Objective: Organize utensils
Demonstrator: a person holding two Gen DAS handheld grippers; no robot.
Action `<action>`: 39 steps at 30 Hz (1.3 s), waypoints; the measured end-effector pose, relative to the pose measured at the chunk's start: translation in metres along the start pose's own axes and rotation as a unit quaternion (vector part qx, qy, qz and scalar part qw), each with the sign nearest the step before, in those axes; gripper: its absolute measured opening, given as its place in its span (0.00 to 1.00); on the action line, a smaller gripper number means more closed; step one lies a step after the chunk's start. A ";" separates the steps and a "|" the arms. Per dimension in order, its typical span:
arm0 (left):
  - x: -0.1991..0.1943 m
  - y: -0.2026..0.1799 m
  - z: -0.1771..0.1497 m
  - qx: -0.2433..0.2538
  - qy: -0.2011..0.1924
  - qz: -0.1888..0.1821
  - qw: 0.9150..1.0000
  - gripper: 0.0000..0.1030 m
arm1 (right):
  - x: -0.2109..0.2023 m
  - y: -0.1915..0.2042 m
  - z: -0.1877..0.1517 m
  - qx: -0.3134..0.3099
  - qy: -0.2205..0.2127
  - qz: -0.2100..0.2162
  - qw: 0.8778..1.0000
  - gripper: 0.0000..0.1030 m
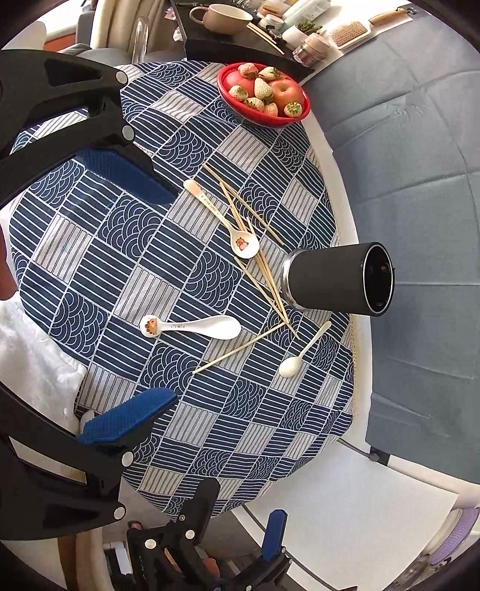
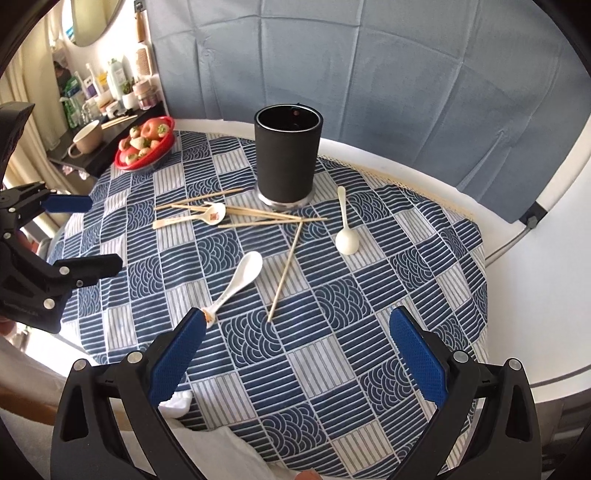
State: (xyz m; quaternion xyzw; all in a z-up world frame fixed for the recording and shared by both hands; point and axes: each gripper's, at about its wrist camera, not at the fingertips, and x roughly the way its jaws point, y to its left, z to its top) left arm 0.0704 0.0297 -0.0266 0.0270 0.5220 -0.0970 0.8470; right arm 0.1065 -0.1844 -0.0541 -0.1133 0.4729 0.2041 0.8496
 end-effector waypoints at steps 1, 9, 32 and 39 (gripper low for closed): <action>0.002 0.005 0.002 -0.003 0.005 -0.008 1.000 0.94 | 0.003 0.000 0.002 0.002 0.003 -0.003 1.000 0.93; 0.030 0.041 0.018 0.004 0.030 -0.018 0.999 0.94 | 0.032 -0.005 0.010 0.030 0.028 -0.033 0.999 0.93; 0.155 0.105 0.079 0.100 0.117 -0.021 0.988 0.94 | 0.133 -0.019 0.035 0.026 0.086 -0.023 0.996 0.93; 0.193 0.125 0.083 0.102 0.159 -0.041 0.981 0.94 | 0.167 -0.020 0.048 0.017 0.096 -0.019 0.995 0.93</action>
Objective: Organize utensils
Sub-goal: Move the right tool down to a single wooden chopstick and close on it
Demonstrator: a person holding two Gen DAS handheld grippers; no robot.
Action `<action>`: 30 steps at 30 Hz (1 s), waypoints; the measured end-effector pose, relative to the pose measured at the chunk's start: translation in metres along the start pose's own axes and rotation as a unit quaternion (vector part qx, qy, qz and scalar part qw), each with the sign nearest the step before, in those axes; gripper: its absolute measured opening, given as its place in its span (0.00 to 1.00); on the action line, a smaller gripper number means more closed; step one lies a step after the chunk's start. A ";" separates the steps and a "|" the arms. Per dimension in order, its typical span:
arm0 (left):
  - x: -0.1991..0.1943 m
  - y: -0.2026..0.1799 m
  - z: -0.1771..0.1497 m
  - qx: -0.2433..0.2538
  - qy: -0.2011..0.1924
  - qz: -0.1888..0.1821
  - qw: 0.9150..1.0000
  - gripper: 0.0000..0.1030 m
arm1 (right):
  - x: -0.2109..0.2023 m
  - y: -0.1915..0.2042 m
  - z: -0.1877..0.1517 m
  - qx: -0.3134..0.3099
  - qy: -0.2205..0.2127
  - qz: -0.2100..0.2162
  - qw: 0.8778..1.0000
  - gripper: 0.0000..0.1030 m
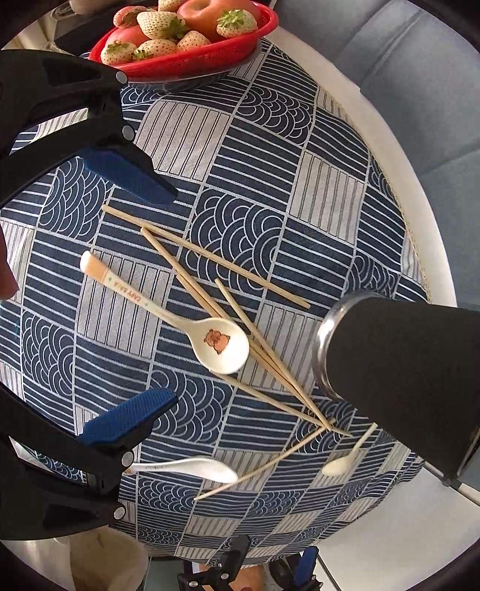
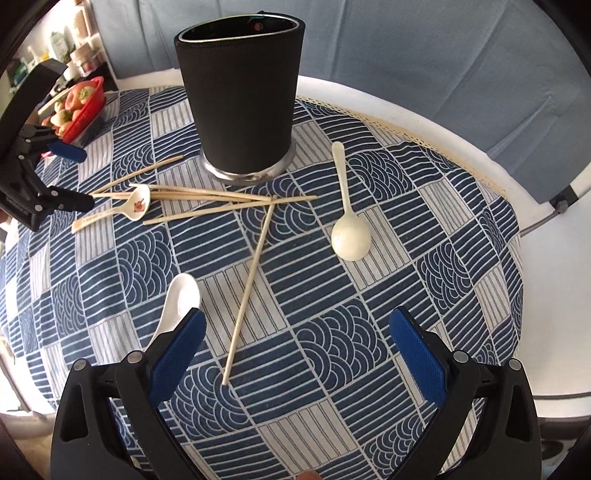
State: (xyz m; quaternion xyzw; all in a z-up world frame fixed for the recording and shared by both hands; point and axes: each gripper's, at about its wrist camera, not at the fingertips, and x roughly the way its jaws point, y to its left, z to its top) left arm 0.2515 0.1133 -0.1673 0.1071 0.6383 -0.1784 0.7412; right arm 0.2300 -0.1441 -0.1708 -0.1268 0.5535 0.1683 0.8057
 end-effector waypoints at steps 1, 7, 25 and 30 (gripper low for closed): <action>0.004 0.004 0.001 -0.001 0.004 -0.001 1.000 0.94 | 0.004 0.001 0.002 0.001 0.002 0.003 1.000 0.93; 0.021 0.025 0.009 0.010 0.014 0.029 0.999 0.94 | 0.029 0.005 0.012 0.002 0.014 0.013 1.000 0.93; 0.065 0.057 0.042 0.068 0.032 0.032 0.997 0.96 | 0.099 0.008 0.021 0.036 0.080 0.036 0.995 0.94; 0.073 0.056 0.056 0.091 0.051 0.026 0.994 0.96 | 0.100 0.010 0.018 0.040 0.054 0.038 0.997 0.94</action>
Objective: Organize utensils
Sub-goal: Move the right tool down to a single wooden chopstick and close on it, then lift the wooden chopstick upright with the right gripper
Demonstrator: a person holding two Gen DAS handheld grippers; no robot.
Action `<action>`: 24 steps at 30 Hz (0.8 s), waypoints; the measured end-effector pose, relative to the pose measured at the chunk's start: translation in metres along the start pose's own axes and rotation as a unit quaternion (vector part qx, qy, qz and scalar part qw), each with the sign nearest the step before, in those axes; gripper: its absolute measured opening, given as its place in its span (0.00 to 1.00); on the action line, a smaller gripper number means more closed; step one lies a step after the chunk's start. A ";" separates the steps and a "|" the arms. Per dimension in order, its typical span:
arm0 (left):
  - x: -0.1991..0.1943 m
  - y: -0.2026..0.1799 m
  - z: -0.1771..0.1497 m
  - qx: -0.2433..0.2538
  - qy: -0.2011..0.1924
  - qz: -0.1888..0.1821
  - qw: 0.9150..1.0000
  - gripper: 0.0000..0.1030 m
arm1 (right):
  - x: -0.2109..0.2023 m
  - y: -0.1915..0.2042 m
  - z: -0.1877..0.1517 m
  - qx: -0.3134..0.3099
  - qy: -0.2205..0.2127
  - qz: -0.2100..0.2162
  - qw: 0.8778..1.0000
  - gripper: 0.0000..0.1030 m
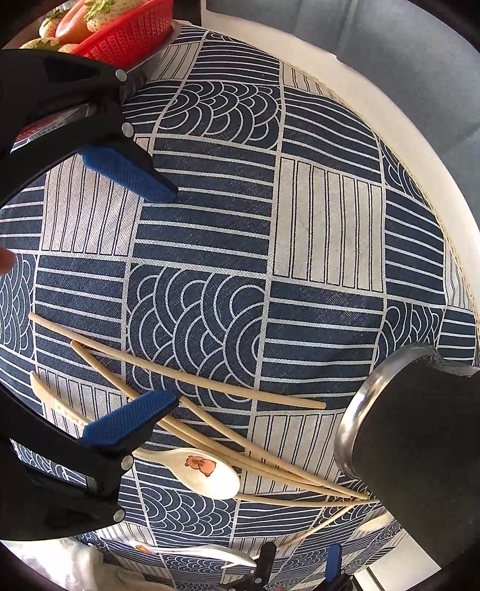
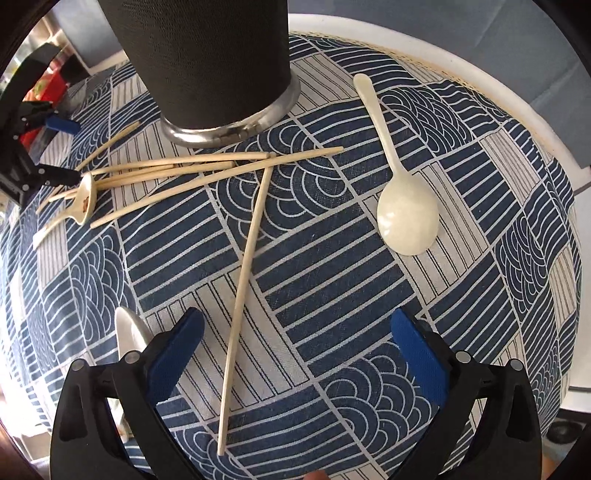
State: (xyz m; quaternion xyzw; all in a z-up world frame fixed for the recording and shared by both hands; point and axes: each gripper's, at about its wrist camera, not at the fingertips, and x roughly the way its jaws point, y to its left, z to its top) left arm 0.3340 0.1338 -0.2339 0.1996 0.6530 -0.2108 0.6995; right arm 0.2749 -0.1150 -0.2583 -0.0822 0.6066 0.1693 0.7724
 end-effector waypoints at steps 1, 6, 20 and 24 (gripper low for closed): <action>-0.004 -0.004 0.005 -0.005 0.005 0.001 1.000 0.96 | 0.001 0.001 0.000 0.001 -0.002 0.000 1.000 0.94; 0.000 -0.004 0.008 -0.028 0.004 0.002 1.000 0.96 | 0.001 -0.001 -0.010 0.003 -0.001 0.001 1.000 0.94; -0.017 -0.031 0.003 -0.020 0.004 -0.006 1.000 0.18 | -0.017 0.003 -0.001 -0.016 0.019 0.035 0.999 0.04; -0.013 -0.032 -0.009 -0.032 0.011 -0.021 0.999 0.05 | -0.022 -0.004 -0.012 -0.006 0.027 0.044 0.999 0.04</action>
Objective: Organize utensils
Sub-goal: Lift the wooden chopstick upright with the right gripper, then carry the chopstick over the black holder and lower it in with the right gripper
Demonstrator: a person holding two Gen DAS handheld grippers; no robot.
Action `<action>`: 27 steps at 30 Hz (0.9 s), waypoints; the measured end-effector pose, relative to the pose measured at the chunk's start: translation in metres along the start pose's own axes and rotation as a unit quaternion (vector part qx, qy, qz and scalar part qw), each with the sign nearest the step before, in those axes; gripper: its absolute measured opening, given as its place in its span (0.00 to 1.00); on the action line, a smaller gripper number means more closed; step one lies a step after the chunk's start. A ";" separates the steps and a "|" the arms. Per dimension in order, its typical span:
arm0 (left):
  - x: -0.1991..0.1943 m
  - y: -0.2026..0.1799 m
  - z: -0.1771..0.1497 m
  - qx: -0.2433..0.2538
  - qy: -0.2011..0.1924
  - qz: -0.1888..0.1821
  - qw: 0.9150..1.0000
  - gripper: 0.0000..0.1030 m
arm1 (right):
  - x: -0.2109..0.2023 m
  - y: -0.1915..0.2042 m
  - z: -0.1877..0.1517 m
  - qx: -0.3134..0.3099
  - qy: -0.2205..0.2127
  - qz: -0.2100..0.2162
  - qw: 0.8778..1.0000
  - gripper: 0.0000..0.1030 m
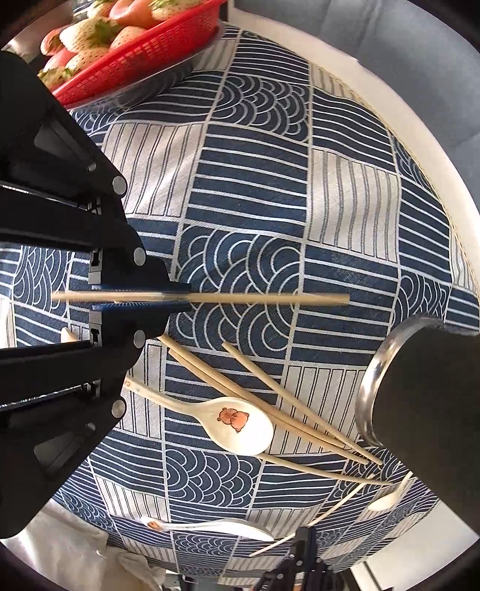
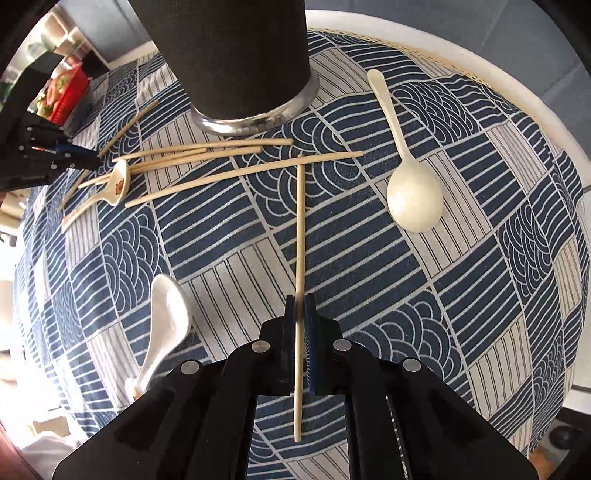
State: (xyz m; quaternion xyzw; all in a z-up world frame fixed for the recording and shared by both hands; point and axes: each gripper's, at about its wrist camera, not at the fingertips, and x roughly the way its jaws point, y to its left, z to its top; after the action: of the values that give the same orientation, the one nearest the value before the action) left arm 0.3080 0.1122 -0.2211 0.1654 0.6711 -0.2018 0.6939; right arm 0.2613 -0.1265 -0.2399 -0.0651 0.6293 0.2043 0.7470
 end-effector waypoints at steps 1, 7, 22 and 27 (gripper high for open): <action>0.000 0.002 -0.003 -0.011 -0.003 -0.002 1.000 0.05 | -0.002 -0.001 -0.003 0.002 0.001 0.002 1.000 0.04; 0.001 0.009 -0.028 -0.040 -0.005 -0.002 0.999 0.05 | -0.025 -0.019 -0.025 0.014 -0.013 -0.015 1.000 0.04; -0.084 -0.024 -0.103 -0.107 -0.034 0.033 0.993 0.05 | -0.094 -0.034 -0.030 0.005 -0.079 -0.001 0.997 0.04; -0.114 -0.027 -0.108 -0.130 -0.054 0.041 0.989 0.05 | -0.112 -0.037 -0.020 -0.003 -0.104 0.003 0.995 0.04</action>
State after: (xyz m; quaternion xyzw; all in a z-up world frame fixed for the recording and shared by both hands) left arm 0.1987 0.1498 -0.1108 0.0902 0.6459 -0.0927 0.7523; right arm 0.2436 -0.1922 -0.1412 -0.0435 0.5478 0.2143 0.8075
